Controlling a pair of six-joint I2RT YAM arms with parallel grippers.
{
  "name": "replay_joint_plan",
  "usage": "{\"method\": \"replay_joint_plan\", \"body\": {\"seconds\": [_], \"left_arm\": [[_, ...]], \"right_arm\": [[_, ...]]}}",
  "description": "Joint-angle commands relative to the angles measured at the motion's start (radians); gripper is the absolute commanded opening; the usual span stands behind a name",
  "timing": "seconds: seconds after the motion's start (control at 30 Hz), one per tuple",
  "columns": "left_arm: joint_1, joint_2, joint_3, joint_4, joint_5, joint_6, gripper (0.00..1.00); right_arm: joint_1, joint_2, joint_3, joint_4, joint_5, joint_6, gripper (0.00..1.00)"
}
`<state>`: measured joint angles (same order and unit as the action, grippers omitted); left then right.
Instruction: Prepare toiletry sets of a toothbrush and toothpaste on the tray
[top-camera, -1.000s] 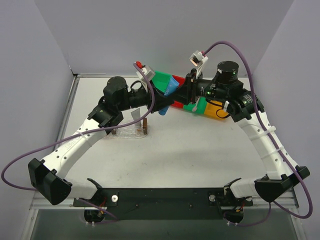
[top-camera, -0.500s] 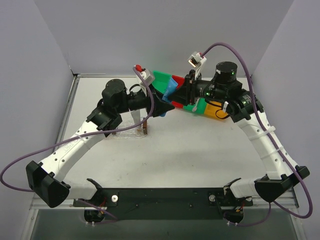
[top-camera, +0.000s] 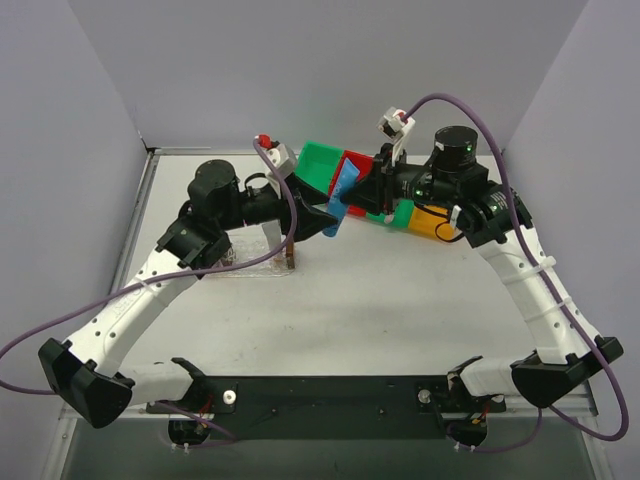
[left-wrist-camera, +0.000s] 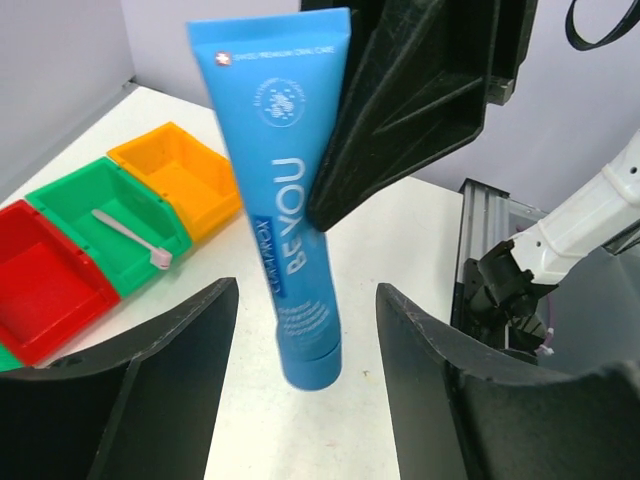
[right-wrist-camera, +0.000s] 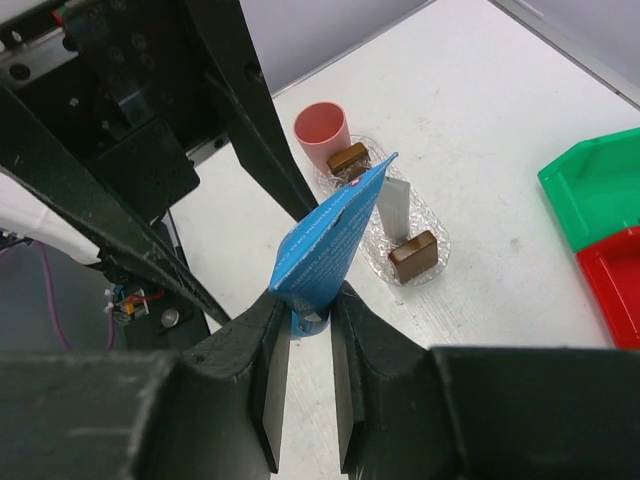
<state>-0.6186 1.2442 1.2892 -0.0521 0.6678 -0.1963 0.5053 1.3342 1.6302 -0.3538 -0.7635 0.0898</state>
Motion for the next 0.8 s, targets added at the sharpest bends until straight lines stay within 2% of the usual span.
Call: {"method": "replay_joint_plan", "body": {"seconds": [0.0, 0.17, 0.3, 0.43, 0.77], "left_arm": [[0.023, -0.051, 0.084, -0.052, 0.018, 0.072, 0.67], [0.046, -0.039, 0.168, -0.089, 0.021, 0.097, 0.68], [0.065, 0.001, 0.222, -0.083, 0.113, 0.069, 0.69], [0.086, 0.038, 0.245, -0.048, 0.264, 0.009, 0.7], [0.117, 0.106, 0.245, 0.023, 0.427, -0.035, 0.71]], "right_arm": [[-0.001, -0.061, -0.003, 0.021, -0.028, -0.059, 0.0], [0.001, -0.072, -0.024, -0.007, -0.08, -0.081, 0.0], [0.002, -0.064, -0.026, -0.033, -0.135, -0.117, 0.0], [0.01, -0.056, -0.015, -0.082, -0.174, -0.16, 0.0], [0.058, -0.075, -0.029, -0.146, -0.201, -0.248, 0.0]]}}
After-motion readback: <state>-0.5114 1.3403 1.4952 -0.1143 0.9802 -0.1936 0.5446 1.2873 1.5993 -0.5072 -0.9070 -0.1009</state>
